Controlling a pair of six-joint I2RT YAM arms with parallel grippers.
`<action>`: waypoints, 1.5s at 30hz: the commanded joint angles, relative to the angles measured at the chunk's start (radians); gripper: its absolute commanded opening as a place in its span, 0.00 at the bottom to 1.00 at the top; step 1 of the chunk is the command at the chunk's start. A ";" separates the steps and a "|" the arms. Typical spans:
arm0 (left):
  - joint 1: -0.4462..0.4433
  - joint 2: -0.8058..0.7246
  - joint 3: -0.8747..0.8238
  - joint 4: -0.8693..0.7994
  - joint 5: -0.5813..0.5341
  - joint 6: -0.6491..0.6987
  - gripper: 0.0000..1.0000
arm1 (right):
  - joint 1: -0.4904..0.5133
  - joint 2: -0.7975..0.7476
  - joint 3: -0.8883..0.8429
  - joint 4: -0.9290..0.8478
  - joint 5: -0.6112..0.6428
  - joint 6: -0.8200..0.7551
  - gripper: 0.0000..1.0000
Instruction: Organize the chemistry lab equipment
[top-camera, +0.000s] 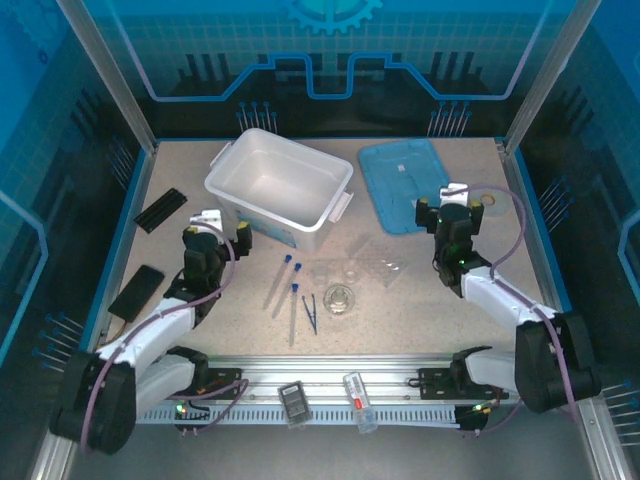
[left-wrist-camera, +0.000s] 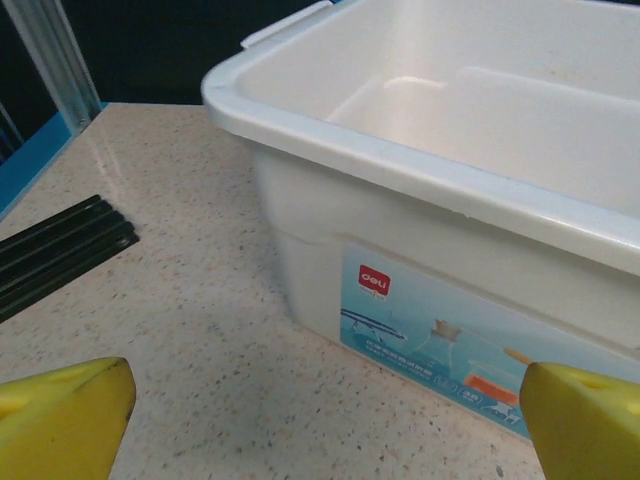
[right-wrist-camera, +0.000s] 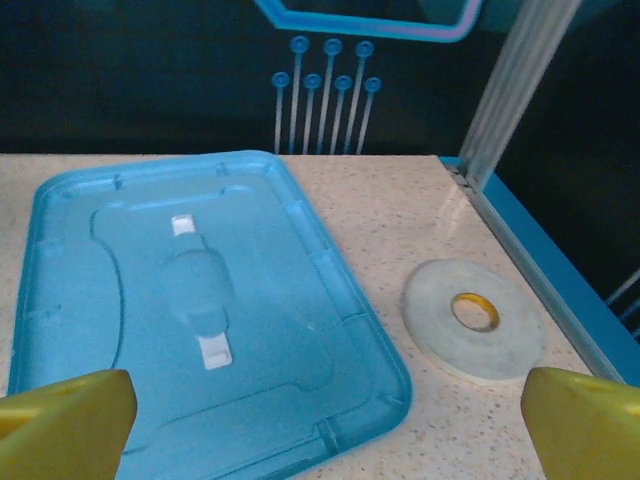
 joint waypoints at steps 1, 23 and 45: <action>-0.017 -0.086 0.053 -0.234 -0.072 -0.110 1.00 | 0.007 -0.028 0.143 -0.480 0.097 0.284 1.00; -0.402 -0.122 0.199 -0.625 -0.035 -0.304 0.93 | 0.380 -0.216 0.221 -0.960 -0.149 0.318 0.91; -0.503 0.187 0.250 -0.710 -0.009 -0.444 0.79 | 0.468 -0.029 0.280 -0.962 -0.175 0.326 0.77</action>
